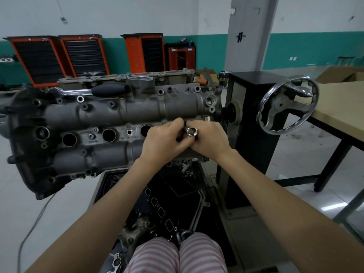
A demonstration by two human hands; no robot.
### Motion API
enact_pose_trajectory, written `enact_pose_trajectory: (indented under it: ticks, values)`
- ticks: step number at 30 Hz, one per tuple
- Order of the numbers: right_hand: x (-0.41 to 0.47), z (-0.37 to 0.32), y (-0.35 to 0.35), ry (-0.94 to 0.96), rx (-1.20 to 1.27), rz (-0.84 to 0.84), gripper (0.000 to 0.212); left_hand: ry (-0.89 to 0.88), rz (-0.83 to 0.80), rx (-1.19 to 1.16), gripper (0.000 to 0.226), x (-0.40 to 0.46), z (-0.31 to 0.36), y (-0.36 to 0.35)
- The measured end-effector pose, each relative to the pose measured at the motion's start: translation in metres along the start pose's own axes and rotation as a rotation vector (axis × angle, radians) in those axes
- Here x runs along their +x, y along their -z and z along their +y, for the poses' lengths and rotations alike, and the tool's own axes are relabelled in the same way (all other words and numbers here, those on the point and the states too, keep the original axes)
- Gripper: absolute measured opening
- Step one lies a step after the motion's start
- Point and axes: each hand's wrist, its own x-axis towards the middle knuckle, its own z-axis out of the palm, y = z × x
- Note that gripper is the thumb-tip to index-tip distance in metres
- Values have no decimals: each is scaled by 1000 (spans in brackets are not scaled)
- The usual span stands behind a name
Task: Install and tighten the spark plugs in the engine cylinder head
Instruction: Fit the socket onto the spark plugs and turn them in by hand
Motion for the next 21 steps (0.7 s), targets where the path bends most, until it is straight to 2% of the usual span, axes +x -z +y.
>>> enact_pose_trajectory:
  ticks: [2, 5, 9, 12, 17, 21]
  values:
    - [0, 0, 0, 3, 15, 28, 26, -38, 14, 29, 35, 0, -1, -1]
    - [2, 0, -1, -26, -33, 9, 16, -63, 5, -18, 32, -1, -1, 0]
    - [3, 2, -3, -59, -66, -55, 20, -15, -33, -68, 27, -2, 2, 2]
    - [2, 2, -2, -31, -65, -62, 10, 7, -22, -21, 30, -1, 1, 0]
    - [1, 2, -3, -34, -17, 4, 16, -48, 33, 42, 38, -1, -4, -4]
    - [2, 0, -3, -50, -62, -7, 17, -47, 7, 0, 29, -1, -1, -1]
